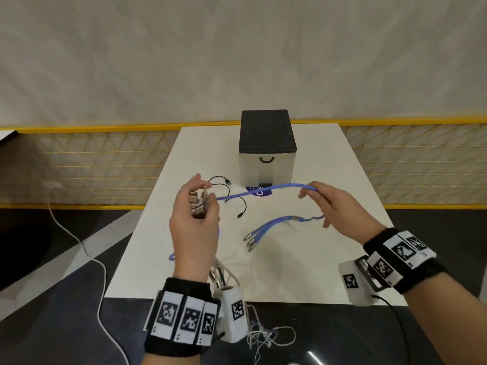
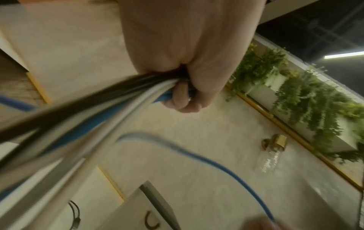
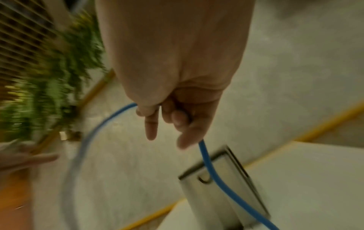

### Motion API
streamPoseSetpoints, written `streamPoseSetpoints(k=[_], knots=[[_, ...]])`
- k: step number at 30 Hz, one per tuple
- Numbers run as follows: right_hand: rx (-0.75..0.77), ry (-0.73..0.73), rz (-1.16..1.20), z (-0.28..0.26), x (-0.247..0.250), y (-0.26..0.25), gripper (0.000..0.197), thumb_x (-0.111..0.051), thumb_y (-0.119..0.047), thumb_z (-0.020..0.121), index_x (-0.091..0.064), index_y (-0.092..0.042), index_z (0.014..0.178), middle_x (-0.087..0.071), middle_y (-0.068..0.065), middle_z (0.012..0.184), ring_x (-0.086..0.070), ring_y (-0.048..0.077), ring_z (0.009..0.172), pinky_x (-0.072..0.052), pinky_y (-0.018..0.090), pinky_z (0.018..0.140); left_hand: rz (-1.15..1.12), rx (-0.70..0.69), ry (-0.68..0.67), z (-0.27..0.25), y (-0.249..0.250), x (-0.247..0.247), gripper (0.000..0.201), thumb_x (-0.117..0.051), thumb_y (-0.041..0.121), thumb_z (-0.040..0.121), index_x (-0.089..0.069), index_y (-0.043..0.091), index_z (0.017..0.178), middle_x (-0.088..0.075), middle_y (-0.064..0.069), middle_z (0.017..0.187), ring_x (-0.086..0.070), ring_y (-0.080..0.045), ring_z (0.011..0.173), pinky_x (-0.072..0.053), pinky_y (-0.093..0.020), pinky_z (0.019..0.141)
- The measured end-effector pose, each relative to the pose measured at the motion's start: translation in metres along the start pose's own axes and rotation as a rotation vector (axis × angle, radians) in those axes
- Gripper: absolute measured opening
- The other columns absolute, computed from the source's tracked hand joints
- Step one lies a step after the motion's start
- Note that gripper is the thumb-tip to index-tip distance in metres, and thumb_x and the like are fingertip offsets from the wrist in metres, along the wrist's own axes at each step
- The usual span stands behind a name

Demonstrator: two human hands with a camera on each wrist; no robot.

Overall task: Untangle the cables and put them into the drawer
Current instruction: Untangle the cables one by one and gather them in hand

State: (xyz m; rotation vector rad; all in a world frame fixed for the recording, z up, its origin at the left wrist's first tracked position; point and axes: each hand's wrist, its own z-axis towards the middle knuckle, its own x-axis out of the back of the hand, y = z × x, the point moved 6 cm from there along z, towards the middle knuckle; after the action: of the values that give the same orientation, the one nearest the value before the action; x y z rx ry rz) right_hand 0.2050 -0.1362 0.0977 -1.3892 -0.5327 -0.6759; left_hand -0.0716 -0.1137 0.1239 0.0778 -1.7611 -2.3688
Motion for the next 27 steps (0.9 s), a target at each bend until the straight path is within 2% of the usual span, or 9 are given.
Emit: streamPoseSetpoints(k=[2,4,7,10,13,16,20,24,27], knots=[[0.121,-0.031,-0.172,0.003,0.001,-0.030,0.027,-0.037,-0.040,0.099,-0.061,-0.030,0.104,-0.059,-0.009,0.076,-0.052,0.006,0.064,-0.048,0.026,0.061,0.017,-0.136,-0.090,-0.011,0.016,-0.015,0.024,-0.062,0.004,0.092,-0.062,0.021,0.109,-0.056,0.019,0.135,-0.065,-0.020,0.104,-0.056,-0.030,0.084],[0.211,-0.042,-0.297,0.001,-0.001,-0.060,0.033,-0.034,-0.049,0.096,-0.060,-0.030,0.104,-0.064,-0.006,0.081,-0.058,0.011,0.073,-0.050,0.037,0.067,0.044,-0.198,-0.291,-0.022,0.031,-0.039,0.025,-0.064,0.007,0.092,-0.061,0.028,0.106,-0.057,0.019,0.133,-0.063,-0.011,0.112,-0.052,-0.024,0.089],[0.321,0.015,-0.208,-0.006,0.006,-0.091,0.017,-0.044,-0.035,0.098,-0.058,-0.027,0.103,-0.061,-0.007,0.076,-0.057,0.015,0.069,-0.048,0.037,0.063,0.090,-0.157,-0.524,-0.032,0.037,-0.065,0.018,-0.067,0.018,0.092,-0.060,0.030,0.103,-0.065,0.019,0.095,-0.063,0.000,0.081,-0.045,-0.012,0.073],[0.309,0.037,-0.075,-0.011,0.008,-0.087,0.009,-0.053,-0.029,0.095,-0.053,-0.024,0.103,-0.054,-0.005,0.064,-0.051,0.018,0.059,-0.044,0.035,0.058,0.035,-0.156,-0.466,-0.031,0.040,-0.062,0.011,-0.066,0.017,0.094,-0.061,0.025,0.101,-0.063,0.012,0.086,-0.059,-0.003,0.073,-0.045,-0.013,0.067],[0.195,-0.056,-0.071,-0.016,-0.014,-0.044,0.007,-0.051,-0.028,0.094,-0.052,-0.021,0.093,-0.055,0.002,0.069,-0.052,0.025,0.063,-0.047,0.041,0.063,-0.023,-0.180,-0.317,-0.025,0.049,-0.045,0.011,-0.065,0.012,0.094,-0.061,0.020,0.100,-0.063,0.018,0.088,-0.060,-0.002,0.075,-0.047,-0.014,0.069],[0.040,-0.247,-0.112,-0.033,-0.052,0.013,0.013,-0.049,-0.018,0.096,-0.057,-0.018,0.086,-0.060,0.002,0.081,-0.058,0.021,0.074,-0.050,0.043,0.077,-0.121,-0.177,-0.175,-0.014,0.054,-0.022,0.014,-0.063,0.011,0.095,-0.059,0.024,0.099,-0.061,0.014,0.086,-0.055,-0.004,0.068,-0.047,-0.019,0.062],[-0.054,-0.307,-0.152,-0.053,-0.083,0.053,0.019,-0.046,-0.020,0.099,-0.061,-0.018,0.089,-0.048,-0.002,0.111,-0.057,0.015,0.093,-0.045,0.030,0.092,-0.107,-0.182,-0.118,-0.013,0.054,-0.006,0.014,-0.061,0.012,0.096,-0.058,0.026,0.098,-0.058,0.001,0.090,-0.052,-0.013,0.071,-0.046,-0.028,0.063],[-0.193,-0.398,0.010,-0.063,-0.099,0.051,0.021,-0.035,-0.018,0.102,-0.055,-0.016,0.093,-0.063,0.005,0.098,-0.060,0.020,0.093,-0.051,0.033,0.085,-0.077,-0.153,-0.101,-0.018,0.050,0.000,0.014,-0.061,0.011,0.096,-0.058,0.024,0.096,-0.059,0.000,0.090,-0.053,-0.014,0.071,-0.046,-0.029,0.065],[-0.252,-0.479,0.146,-0.076,-0.111,0.039,0.021,-0.035,-0.022,0.102,-0.054,-0.016,0.094,-0.067,0.006,0.094,-0.064,0.012,0.086,-0.055,0.027,0.080,-0.066,-0.119,-0.082,-0.022,0.046,0.008,0.016,-0.061,0.012,0.096,-0.059,0.028,0.095,-0.059,0.001,0.088,-0.053,-0.016,0.070,-0.045,-0.031,0.064]])
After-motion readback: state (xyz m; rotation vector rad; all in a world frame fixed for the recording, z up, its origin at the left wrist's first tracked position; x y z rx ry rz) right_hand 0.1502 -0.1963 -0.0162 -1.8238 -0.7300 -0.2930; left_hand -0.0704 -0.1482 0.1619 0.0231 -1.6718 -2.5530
